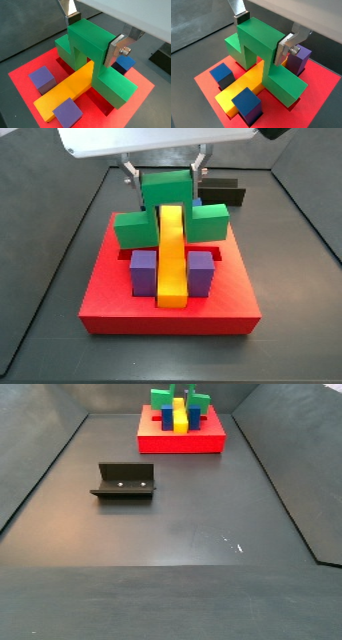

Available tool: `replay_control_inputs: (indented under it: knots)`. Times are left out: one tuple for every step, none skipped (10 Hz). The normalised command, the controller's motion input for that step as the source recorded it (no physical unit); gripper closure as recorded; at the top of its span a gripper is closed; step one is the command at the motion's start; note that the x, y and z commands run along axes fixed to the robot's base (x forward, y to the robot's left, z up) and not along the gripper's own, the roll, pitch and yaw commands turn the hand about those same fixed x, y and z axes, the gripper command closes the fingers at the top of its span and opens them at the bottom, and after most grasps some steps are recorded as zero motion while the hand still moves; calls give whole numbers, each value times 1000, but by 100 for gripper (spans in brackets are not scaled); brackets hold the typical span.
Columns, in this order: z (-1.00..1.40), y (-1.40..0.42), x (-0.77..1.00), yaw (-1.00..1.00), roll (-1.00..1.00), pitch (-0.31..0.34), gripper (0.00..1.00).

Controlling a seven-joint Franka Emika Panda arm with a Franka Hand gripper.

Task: Pick up the green object. Move up. Place the green object on the fixture. Regrasp the green object. Move to above the board. Insert the green object.
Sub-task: Insert the green object.

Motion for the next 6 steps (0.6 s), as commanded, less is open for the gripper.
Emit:
replay_control_inputs:
  knots:
    - [-209, -137, 0, 0, 123, -34, 100]
    - [-203, -117, 0, 0, 114, -21, 100]
    - [-154, -100, 60, 0, 111, 0, 100]
    - [-97, 0, 169, 0, 77, 0, 100]
    - [-54, 0, 363, 0, 56, 0, 100]
    - [-94, 0, 454, 23, 69, 0, 100]
